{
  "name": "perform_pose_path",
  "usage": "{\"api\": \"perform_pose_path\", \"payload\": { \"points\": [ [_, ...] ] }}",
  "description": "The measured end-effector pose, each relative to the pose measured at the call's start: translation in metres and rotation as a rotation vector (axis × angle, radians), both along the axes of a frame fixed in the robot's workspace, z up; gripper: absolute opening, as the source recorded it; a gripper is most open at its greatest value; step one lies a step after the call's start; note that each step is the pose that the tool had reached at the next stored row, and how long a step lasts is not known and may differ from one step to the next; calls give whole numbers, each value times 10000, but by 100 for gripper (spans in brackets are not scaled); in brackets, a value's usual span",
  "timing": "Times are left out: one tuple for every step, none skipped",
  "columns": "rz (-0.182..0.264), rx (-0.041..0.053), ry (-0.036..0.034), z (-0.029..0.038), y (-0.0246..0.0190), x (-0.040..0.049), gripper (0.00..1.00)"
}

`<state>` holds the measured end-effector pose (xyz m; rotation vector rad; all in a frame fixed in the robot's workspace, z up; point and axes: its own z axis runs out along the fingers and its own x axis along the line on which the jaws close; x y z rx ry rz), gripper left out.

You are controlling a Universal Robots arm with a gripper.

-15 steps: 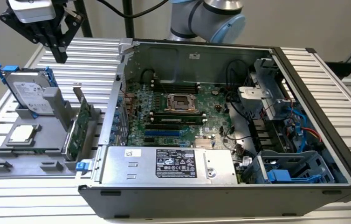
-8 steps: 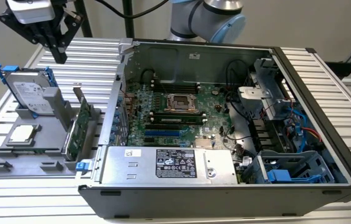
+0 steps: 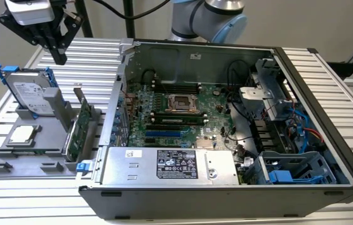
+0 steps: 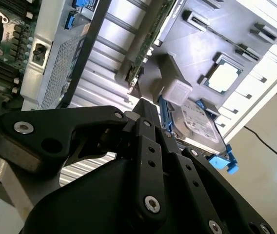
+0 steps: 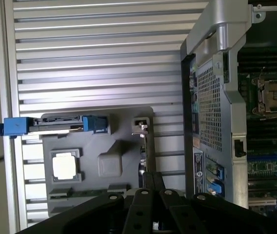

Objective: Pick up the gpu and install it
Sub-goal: 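Reach for the gpu, then pick up the gpu and move the gpu toward the slot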

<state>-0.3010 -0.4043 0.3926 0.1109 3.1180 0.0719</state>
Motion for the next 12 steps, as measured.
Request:
{"api": "perform_pose_path", "payload": {
  "points": [
    [0, 0, 0, 0, -4, 0, 0],
    [0, 0, 0, 0, -8, 0, 0],
    [0, 1, -1, 0, -11, 0, 0],
    [0, 0, 0, 0, -15, 0, 0],
    [0, 0, 0, 0, -19, 0, 0],
    [0, 1, 0, 0, -22, 0, 0],
    [1, 0, 0, 0, -26, 0, 0],
    [1, 0, 0, 0, -29, 0, 0],
    [0, 0, 0, 0, -33, 0, 0],
    [1, 0, 1, 0, -36, 0, 0],
    [0, 0, 0, 0, -40, 0, 0],
    [0, 0, -1, 0, -43, 0, 0]
  ]
}}
